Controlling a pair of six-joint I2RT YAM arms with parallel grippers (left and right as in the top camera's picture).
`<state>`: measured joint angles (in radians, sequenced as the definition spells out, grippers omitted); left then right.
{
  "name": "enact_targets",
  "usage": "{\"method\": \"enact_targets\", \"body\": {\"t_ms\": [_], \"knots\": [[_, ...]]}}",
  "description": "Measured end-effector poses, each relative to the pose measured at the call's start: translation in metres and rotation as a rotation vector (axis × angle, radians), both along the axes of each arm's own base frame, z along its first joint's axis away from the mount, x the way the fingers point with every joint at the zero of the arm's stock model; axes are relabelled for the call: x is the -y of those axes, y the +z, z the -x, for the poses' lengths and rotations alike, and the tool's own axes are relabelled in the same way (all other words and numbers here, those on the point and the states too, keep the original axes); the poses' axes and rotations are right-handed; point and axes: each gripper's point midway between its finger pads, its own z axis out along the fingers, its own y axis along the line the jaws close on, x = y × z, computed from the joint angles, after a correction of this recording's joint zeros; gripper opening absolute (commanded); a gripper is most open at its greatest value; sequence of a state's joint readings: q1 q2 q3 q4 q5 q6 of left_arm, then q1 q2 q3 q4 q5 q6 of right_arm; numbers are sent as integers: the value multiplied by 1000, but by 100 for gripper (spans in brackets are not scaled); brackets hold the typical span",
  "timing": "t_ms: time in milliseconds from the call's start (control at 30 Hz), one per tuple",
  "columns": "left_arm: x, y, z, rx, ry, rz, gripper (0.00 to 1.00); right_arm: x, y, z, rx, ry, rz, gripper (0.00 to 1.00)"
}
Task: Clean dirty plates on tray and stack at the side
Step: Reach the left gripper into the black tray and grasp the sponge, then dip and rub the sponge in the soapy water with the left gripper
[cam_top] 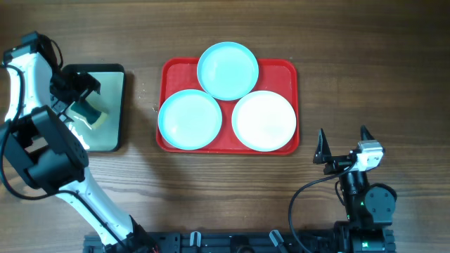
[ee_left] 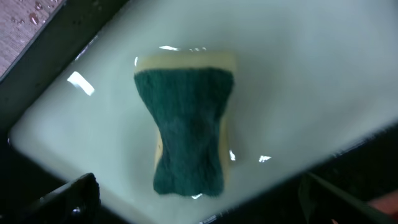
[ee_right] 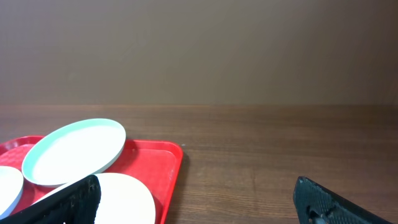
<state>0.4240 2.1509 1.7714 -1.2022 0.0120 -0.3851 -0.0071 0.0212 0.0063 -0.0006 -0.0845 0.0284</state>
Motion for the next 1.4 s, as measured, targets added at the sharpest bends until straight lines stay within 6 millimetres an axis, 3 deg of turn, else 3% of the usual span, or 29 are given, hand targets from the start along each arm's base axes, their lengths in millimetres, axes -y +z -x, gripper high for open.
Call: {"method": "enact_targets", "body": {"t_ms": [200, 633, 667, 700, 767, 800, 867, 1033, 1067, 1100, 1300, 1400], "knots": [[-13, -26, 1, 12, 21, -34, 100, 0, 0, 0, 0, 0, 0, 100], [-26, -53, -14, 108, 31, -101, 99, 0, 0, 0, 0, 0, 0, 100], [-27, -53, -15, 116, 31, -108, 91, 0, 0, 0, 0, 0, 0, 100], [-27, -53, -15, 117, 32, -112, 66, 0, 0, 0, 0, 0, 0, 100], [-29, -53, -15, 118, 37, -120, 41, 0, 0, 0, 0, 0, 0, 100], [-30, -53, -15, 118, 36, -125, 24, 0, 0, 0, 0, 0, 0, 100], [-31, -54, -15, 119, 42, -129, 4, 0, 0, 0, 0, 0, 0, 100], [-31, -54, -16, 124, 39, -126, 6, 0, 0, 0, 0, 0, 0, 100], [-31, -54, -16, 124, 39, -126, 39, 0, 0, 0, 0, 0, 0, 100], [-30, -54, -16, 122, 39, -125, 100, 0, 0, 0, 0, 0, 0, 100], [-23, -54, -8, 90, 35, -98, 99, 0, 0, 0, 0, 0, 0, 100], [-17, -55, 1, 56, 36, -70, 67, 0, 0, 0, 0, 0, 0, 100]]}}
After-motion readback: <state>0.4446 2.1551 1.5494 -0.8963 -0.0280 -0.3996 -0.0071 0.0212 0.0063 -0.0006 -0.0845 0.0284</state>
